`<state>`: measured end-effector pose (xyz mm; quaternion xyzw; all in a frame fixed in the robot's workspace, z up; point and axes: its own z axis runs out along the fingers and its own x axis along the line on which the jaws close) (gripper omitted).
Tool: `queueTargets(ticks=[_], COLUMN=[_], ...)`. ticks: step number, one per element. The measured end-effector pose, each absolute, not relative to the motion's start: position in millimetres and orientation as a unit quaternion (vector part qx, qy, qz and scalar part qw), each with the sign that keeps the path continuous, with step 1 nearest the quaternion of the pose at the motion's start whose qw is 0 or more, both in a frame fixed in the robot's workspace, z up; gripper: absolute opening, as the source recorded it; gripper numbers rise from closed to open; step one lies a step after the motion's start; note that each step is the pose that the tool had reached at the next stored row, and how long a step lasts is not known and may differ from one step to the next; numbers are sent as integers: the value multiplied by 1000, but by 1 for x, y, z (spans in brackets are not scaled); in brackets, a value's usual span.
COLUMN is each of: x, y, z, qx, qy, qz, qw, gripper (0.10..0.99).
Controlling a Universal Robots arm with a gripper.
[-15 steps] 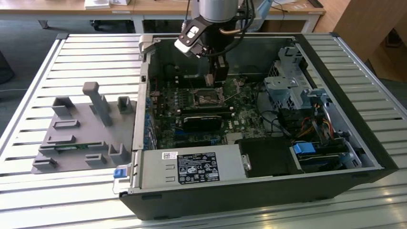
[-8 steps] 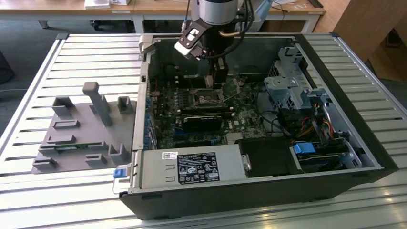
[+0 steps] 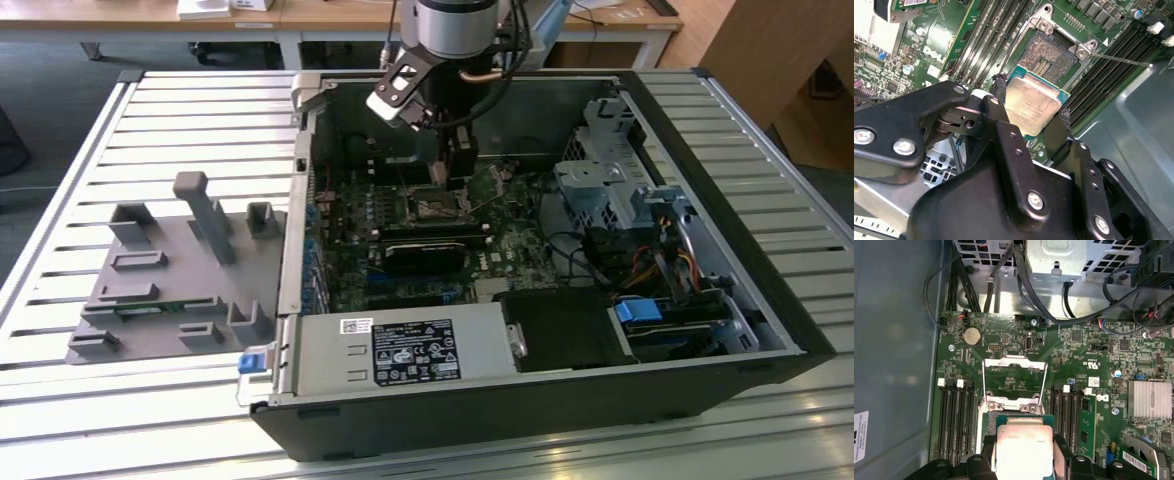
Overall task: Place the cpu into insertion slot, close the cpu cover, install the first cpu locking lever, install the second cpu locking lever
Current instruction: 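Place the cpu into insertion slot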
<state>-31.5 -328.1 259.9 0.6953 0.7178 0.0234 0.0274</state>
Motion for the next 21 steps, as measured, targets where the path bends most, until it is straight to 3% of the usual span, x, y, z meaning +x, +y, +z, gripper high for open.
queueTargets(ticks=[21], x=[-32], y=[-326], z=[242], qx=[696], qy=[717], qz=[20], qw=[31], gripper=[541])
